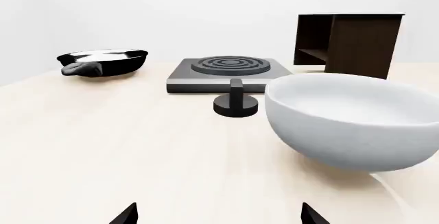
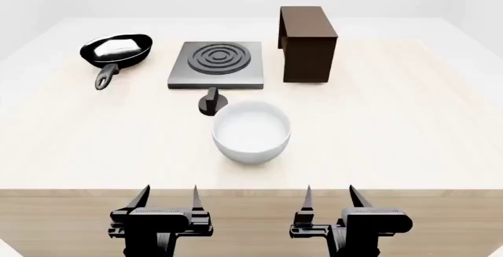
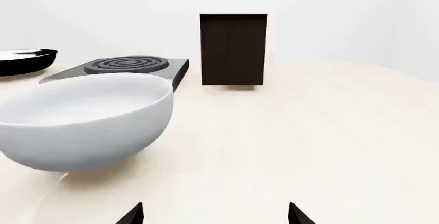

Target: Turn on the stove.

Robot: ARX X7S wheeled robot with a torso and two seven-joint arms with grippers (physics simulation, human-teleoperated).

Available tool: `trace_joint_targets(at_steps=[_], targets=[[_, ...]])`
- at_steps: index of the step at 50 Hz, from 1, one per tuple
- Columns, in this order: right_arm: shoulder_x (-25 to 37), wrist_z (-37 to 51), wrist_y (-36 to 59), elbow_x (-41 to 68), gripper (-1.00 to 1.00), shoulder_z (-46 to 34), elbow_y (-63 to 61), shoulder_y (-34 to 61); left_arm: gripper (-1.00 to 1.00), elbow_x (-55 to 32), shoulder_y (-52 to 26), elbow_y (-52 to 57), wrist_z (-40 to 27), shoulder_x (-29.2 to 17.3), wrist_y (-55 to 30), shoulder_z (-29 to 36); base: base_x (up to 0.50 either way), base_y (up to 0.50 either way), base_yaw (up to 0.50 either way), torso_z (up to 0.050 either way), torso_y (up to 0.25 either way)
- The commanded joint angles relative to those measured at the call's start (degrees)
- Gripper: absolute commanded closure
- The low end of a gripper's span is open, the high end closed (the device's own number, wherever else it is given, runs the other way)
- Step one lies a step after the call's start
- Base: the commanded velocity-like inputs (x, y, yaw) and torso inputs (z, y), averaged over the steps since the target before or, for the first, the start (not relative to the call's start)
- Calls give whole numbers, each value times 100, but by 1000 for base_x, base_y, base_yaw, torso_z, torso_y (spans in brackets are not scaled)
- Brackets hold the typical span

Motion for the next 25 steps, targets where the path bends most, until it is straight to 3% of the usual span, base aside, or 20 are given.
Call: trace_joint_targets(at_steps=[1,2,25], targets=[[63,78,-56,63,-100,-79,69,15,-100,-185,-59,-85,-754,-632,111,768,0,0,0,0,0],[103,105,-35,86,-100,-122,71,5,-100,-647,-63,-50,-767,-647,44,764,0,0,0,0,0],[350,599,74,217,-100,-475,538,255,-100,-710,-128,-98,-894,-744,-18,918,0,0,0,0,0]])
